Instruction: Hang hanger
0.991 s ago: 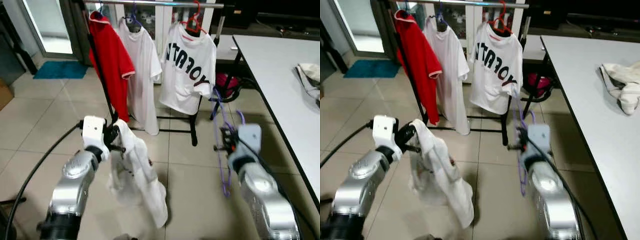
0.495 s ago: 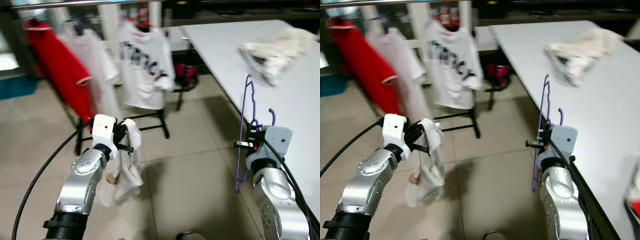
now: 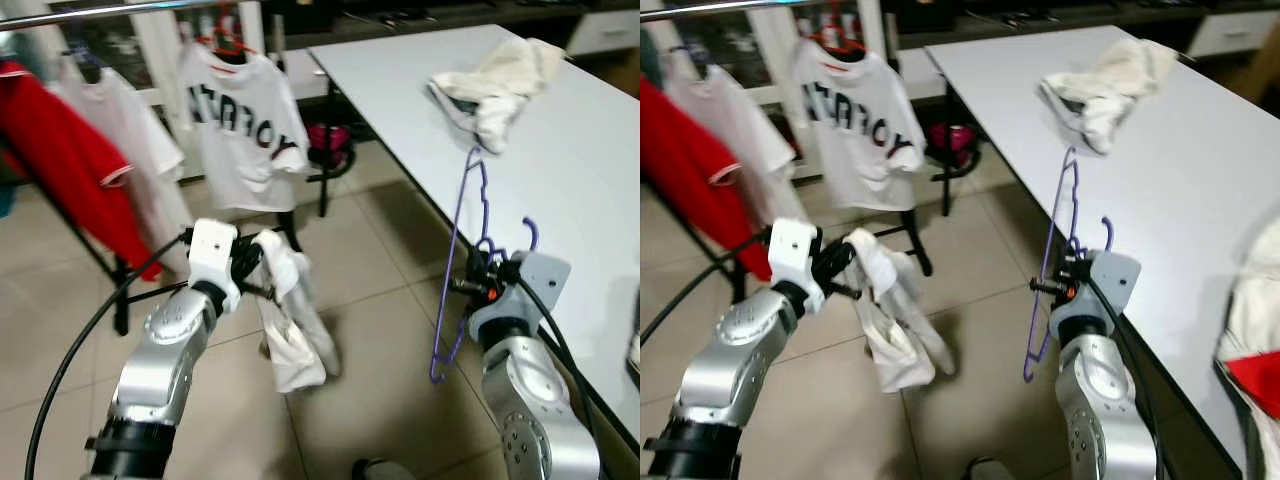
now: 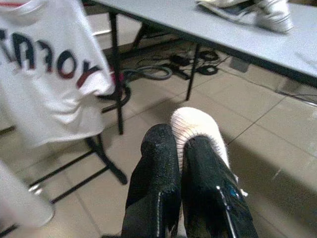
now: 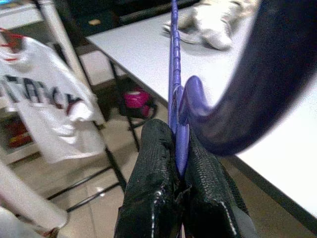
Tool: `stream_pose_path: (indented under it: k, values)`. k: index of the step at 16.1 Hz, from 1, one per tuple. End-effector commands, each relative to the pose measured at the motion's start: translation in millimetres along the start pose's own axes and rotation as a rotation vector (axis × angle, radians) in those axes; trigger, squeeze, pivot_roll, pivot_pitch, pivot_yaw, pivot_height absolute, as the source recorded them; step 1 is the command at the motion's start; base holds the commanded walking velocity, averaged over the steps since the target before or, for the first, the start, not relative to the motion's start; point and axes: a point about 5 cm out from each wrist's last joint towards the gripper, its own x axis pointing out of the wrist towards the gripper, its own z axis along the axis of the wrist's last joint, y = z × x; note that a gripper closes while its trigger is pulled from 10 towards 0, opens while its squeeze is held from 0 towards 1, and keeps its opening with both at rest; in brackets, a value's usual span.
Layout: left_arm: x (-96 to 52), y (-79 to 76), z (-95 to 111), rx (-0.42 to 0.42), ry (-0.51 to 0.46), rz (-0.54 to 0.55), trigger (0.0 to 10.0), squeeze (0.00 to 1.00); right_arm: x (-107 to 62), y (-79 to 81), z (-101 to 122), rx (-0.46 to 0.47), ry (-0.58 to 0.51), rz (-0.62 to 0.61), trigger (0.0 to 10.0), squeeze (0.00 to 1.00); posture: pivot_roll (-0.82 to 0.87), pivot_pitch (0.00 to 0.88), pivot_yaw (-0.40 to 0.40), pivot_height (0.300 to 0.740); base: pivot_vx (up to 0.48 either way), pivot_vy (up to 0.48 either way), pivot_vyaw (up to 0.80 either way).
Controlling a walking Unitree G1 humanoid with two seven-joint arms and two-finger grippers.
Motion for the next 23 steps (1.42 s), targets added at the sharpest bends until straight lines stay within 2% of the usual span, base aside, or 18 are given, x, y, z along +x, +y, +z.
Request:
stream_pose_path:
  k: [1, 2, 3, 6, 8, 13, 16, 19, 23]
  values:
    - [0.3, -0.5, 8, 0.008, -0.026, -0.011, 10.0, 0.0, -2.2, -2.8, -1, -0.003, 0.019, -0.026, 10.0, 0.0, -0.17, 0.0, 0.05, 0.74, 0.0, 0.289, -0.8]
    - [0.9, 0.1, 8, 0.014, -0.016, -0.014, 10.0, 0.0, -3.2, -7.8, -13, 0.015, 0.111, -0.078, 10.0, 0.0, -0.18, 0.0, 0.052, 0.74, 0.0, 0.322, -0.8]
    - [1.5, 2.0, 8, 0.014, -0.007, 0.0, 10.0, 0.0, -4.5, -12.1, -18, 0.026, 0.142, -0.106, 10.0, 0.0, -0.18, 0.0, 0.051, 0.74, 0.0, 0.352, -0.8]
    - [-0.7, 2.6, 9, 0.019, 0.003, 0.004, 10.0, 0.0, -4.6, -12.0, -13, 0.015, 0.117, -0.097, 10.0, 0.0, -0.18, 0.0, 0.054, 0.74, 0.0, 0.374, -0.8]
    - [-3.3, 1.3, 11, 0.032, 0.004, -0.004, 10.0, 0.0, -3.1, -6.3, -13, 0.029, 0.124, -0.074, 10.0, 0.0, -0.15, 0.0, 0.041, 0.74, 0.0, 0.433, -0.8]
    - [-0.2, 11.4, 13, 0.052, 0.018, 0.016, 10.0, 0.0, -2.4, 1.5, -13, 0.011, 0.119, -0.054, 10.0, 0.0, -0.17, 0.0, 0.064, 0.74, 0.0, 0.455, -0.8]
    - [-2.0, 4.0, 12, 0.071, 0.031, -0.005, 10.0, 0.0, -2.4, 9.0, -15, 0.018, 0.128, -0.058, 10.0, 0.0, -0.14, 0.02, 0.053, 0.74, 0.0, 0.454, -0.8]
    - [-6.6, 6.6, 12, 0.08, 0.038, -0.006, 10.0, 0.0, -0.7, 13.8, -16, 0.027, 0.13, -0.057, 10.0, 0.0, -0.13, 0.024, 0.055, 0.74, 0.0, 0.453, -0.8]
    - [-3.2, 10.1, 12, 0.082, 0.052, 0.013, 10.0, 0.0, -9.4, 20.5, -3, 0.028, 0.099, -0.073, 10.0, 0.0, -0.15, 0.021, 0.076, 0.74, 0.0, 0.457, -0.8]
